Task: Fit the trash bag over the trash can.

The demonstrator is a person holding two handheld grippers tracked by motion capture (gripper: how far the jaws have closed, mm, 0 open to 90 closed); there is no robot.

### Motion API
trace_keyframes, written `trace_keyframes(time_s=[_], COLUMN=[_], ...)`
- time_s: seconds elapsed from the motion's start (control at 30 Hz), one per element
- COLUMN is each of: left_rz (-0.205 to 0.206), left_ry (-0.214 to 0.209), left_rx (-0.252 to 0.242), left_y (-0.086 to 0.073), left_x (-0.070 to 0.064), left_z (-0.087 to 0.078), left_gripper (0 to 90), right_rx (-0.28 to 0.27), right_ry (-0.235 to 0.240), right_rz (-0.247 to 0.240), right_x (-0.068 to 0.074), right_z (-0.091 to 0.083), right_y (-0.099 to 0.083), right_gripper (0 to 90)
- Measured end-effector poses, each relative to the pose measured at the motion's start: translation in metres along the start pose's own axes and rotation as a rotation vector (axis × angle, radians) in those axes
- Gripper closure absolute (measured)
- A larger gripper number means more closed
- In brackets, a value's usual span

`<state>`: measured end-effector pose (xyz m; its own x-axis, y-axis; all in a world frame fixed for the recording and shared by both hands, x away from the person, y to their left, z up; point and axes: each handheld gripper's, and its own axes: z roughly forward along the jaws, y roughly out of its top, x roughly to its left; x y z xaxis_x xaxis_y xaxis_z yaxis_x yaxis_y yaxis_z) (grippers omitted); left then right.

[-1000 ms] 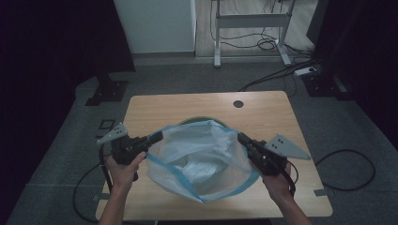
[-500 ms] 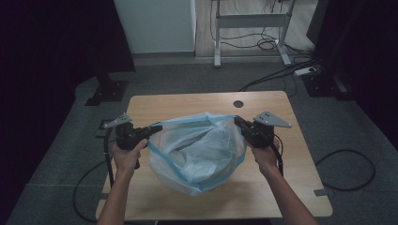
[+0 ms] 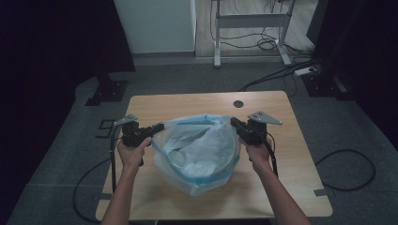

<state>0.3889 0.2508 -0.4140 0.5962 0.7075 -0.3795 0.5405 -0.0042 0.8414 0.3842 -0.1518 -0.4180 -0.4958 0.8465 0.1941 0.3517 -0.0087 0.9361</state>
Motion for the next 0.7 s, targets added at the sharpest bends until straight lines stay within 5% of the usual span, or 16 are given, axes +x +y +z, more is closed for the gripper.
trace_keyframes(time_s=[0.33, 0.7], left_rz=[-0.021, -0.008], left_ry=[0.017, 0.005], left_rx=[0.077, 0.079], left_y=[-0.009, -0.026], left_x=[0.010, 0.008], left_z=[0.025, 0.016], left_gripper=[89.2, 89.2], right_rx=[0.065, 0.105], right_ry=[0.015, -0.016], right_rz=[0.066, 0.068], right_x=[-0.010, -0.016], right_z=[0.020, 0.020], right_y=[-0.021, -0.042], right_gripper=[89.0, 89.0])
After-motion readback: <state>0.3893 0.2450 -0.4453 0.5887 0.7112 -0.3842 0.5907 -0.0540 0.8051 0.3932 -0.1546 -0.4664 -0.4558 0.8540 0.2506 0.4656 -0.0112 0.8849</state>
